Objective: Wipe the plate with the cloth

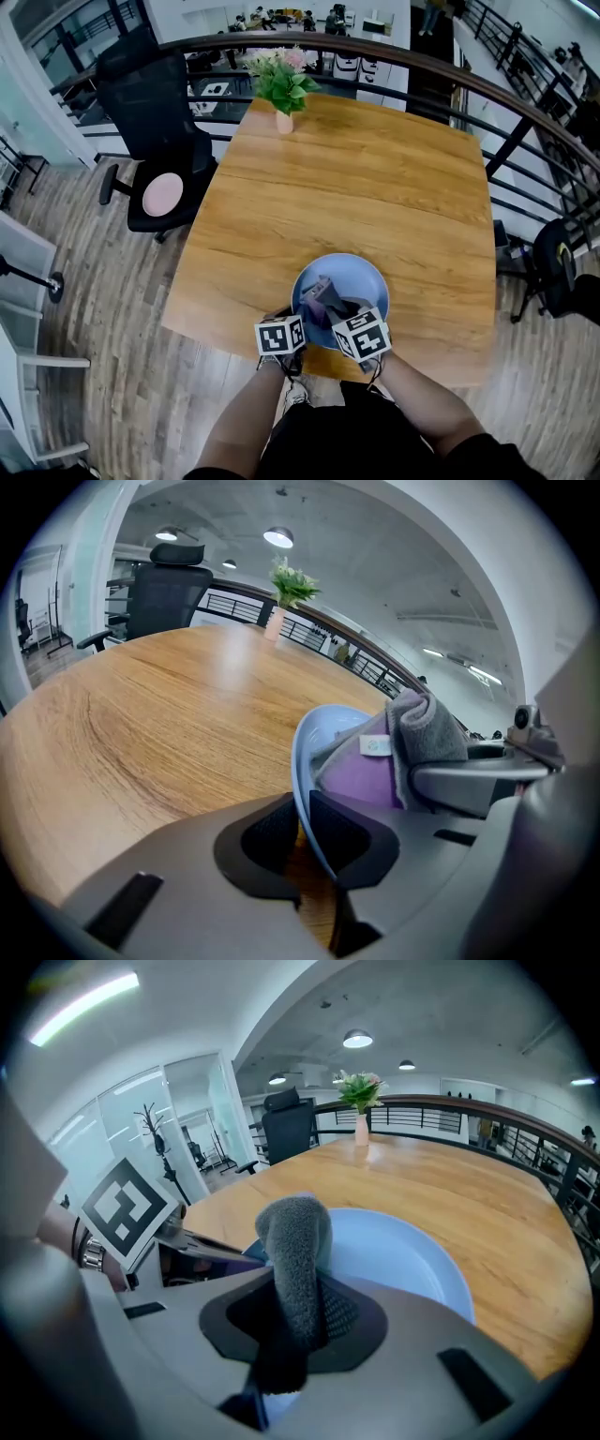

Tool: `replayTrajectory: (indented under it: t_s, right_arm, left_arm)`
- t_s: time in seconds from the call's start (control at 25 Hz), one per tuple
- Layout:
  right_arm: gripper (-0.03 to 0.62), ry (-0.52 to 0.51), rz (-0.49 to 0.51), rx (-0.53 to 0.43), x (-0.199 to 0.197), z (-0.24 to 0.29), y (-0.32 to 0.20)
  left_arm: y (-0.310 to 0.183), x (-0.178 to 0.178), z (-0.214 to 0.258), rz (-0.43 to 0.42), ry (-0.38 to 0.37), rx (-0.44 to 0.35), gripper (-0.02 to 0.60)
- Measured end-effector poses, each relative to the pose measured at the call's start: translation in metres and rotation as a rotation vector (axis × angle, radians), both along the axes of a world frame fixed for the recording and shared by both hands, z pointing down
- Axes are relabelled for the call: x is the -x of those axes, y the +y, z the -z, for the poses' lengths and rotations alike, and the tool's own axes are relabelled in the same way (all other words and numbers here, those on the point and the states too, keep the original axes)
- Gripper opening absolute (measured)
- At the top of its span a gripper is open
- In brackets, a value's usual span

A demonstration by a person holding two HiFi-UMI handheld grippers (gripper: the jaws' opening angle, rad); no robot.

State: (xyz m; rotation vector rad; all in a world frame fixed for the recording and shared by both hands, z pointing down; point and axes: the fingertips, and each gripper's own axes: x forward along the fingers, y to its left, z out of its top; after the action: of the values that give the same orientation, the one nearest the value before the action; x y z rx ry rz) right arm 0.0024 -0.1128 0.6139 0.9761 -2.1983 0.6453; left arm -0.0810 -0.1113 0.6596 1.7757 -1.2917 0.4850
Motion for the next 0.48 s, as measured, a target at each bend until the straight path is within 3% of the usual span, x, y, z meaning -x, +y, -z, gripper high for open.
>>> replayTrajectory:
  t_s: [0.24, 0.48]
  right_arm:
    - [0.072, 0.016, 0.054, 0.075, 0.020, -0.026, 0.018]
    - [0.072, 0.136, 0.154, 0.074, 0.027, -0.035, 0.026]
  left_arm:
    - [-0.002, -0.003, -0.002, 0.000, 0.017, 0.007, 0.061]
    - [-0.002, -0.001, -0.001, 0.004, 0.015, 0.008, 0.061]
